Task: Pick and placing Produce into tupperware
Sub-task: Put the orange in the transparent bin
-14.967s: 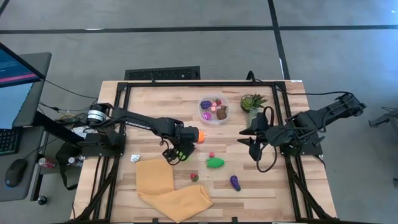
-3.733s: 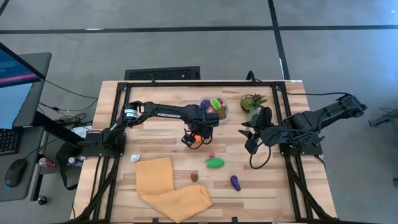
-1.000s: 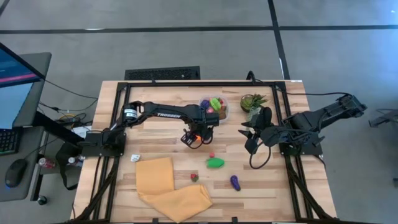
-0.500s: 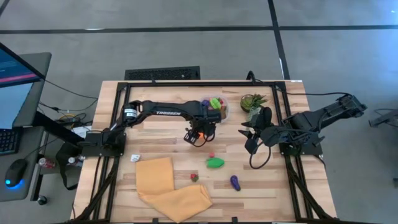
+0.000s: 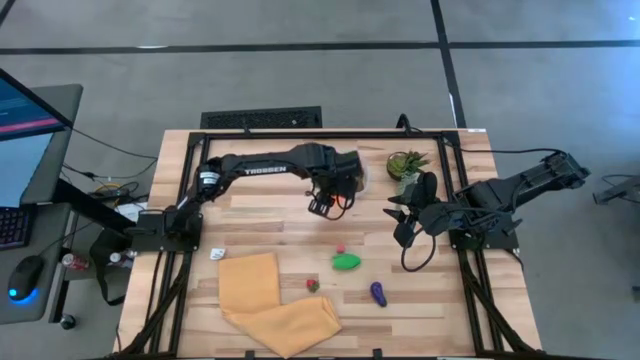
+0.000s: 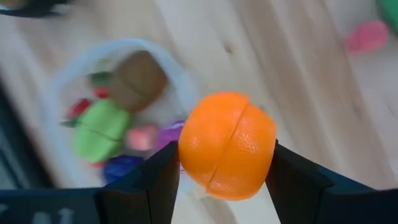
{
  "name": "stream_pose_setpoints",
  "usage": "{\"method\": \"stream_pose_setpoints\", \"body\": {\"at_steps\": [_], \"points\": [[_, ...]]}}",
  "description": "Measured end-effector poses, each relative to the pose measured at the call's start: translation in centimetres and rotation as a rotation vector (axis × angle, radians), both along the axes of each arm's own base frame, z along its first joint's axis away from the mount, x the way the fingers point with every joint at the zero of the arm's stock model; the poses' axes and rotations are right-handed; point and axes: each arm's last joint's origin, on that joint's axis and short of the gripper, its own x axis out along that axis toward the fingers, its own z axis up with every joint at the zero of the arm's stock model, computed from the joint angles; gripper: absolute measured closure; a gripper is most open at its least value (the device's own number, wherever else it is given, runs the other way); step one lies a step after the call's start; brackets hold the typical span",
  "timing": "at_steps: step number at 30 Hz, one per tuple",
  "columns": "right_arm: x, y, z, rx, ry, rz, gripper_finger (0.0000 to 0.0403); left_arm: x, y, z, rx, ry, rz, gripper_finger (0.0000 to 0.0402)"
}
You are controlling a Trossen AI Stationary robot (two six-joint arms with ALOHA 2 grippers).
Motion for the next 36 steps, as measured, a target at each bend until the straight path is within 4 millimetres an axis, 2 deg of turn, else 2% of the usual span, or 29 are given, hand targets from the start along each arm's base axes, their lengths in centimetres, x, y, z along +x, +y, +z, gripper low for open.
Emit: {"method": "stream_pose_setpoints", "body": {"at_steps": [6, 17, 22, 36], "points": [[0.0, 0.0, 0.0, 0.000, 0.000, 0.000, 0.0230, 0.0, 2.3, 1.1, 0.041, -0.056, 0.053, 0.0206], [0.0, 0.0, 0.0, -0.001, 0.001, 0.000, 0.0230, 0.1, 6.1, 1.2, 0.019, -0.179, 0.186, 0.0206], [0.0, 0.0, 0.0, -0.001, 0.001, -0.001, 0.0230, 0.3, 7.1, 1.5, -0.001, -0.251, 0.213, 0.0206], [0.0, -0.1, 0.0, -0.006, -0.001, -0.008, 0.0230, -0.2, 9.1, 1.6, -0.002, -0.281, 0.262, 0.0206]]}}
